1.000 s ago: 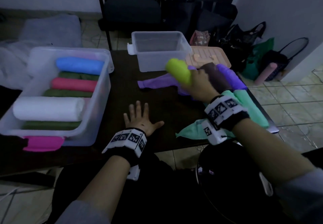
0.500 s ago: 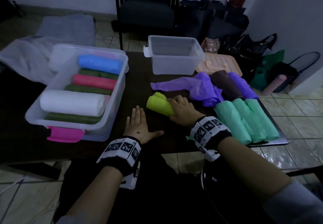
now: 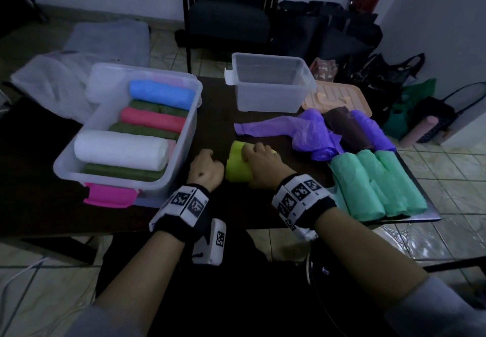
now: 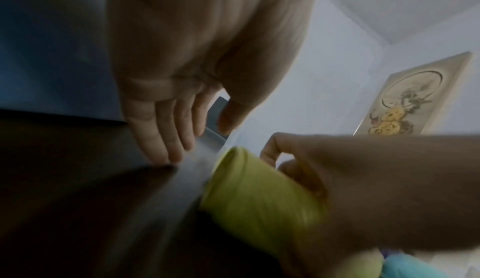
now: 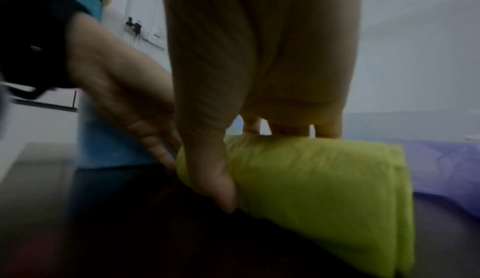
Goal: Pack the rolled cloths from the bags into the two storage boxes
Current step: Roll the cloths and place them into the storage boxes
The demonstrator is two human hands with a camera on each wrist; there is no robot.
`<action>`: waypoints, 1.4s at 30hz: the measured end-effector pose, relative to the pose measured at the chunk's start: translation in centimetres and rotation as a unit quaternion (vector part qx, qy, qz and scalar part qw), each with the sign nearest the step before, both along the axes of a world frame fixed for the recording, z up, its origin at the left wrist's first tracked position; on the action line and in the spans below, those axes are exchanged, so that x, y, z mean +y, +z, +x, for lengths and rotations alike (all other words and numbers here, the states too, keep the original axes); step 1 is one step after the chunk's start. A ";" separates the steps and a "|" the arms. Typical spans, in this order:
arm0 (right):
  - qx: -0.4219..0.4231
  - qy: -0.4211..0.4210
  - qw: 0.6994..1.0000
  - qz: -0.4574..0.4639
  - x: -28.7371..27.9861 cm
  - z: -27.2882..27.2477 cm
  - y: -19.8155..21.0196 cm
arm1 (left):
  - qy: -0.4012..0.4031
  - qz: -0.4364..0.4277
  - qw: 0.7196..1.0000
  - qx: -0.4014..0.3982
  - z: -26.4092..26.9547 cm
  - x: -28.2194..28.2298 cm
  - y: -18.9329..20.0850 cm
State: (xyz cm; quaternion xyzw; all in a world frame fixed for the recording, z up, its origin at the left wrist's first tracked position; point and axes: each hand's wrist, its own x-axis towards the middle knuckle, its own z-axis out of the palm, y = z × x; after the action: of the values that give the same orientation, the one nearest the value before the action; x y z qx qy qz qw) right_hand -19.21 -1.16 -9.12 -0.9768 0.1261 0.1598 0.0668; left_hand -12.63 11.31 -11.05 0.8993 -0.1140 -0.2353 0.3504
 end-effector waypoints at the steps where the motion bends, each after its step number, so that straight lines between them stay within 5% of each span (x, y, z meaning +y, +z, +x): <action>1: 0.000 0.013 1.000 0.010 0.3 -0.5 -0.2 | 0.014 0.003 1.000 0.002 0.1 -0.3 0.3; 11: 0.048 0.092 0.994 0.036 0.6 -4.6 -0.7 | -0.074 0.123 0.989 0.043 0.0 -4.3 0.2; 19: 0.020 0.130 0.991 0.011 0.3 -5.1 -0.6 | -0.048 -0.020 0.998 0.038 1.2 -4.6 1.9; 23: 0.005 0.123 0.992 -0.022 0.2 -4.7 -0.5 | -0.019 -0.058 0.998 -0.014 1.8 -4.7 2.8; 26: 0.028 0.103 0.994 0.004 0.1 -4.2 -0.5 | -0.022 -0.075 0.989 -0.124 1.4 -4.9 2.7; 29: 0.048 0.098 0.994 0.026 -0.1 -3.9 -0.5 | -0.165 -0.008 0.967 -0.195 1.0 -5.5 2.7; 32: 0.046 0.100 0.994 0.019 -0.1 -4.0 -0.7 | -0.337 0.114 0.930 -0.089 0.9 -5.7 1.8; 42: 0.042 0.081 0.995 0.041 -0.4 -4.3 -0.7 | -0.442 0.170 0.877 -0.087 1.9 -4.2 -1.3</action>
State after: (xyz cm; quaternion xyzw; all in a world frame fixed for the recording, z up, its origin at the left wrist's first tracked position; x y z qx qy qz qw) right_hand -23.49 -1.52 -9.79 -0.9726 0.0427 0.2110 0.0882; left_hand -10.76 7.13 -12.33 0.8180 -0.4877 -0.3025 0.0404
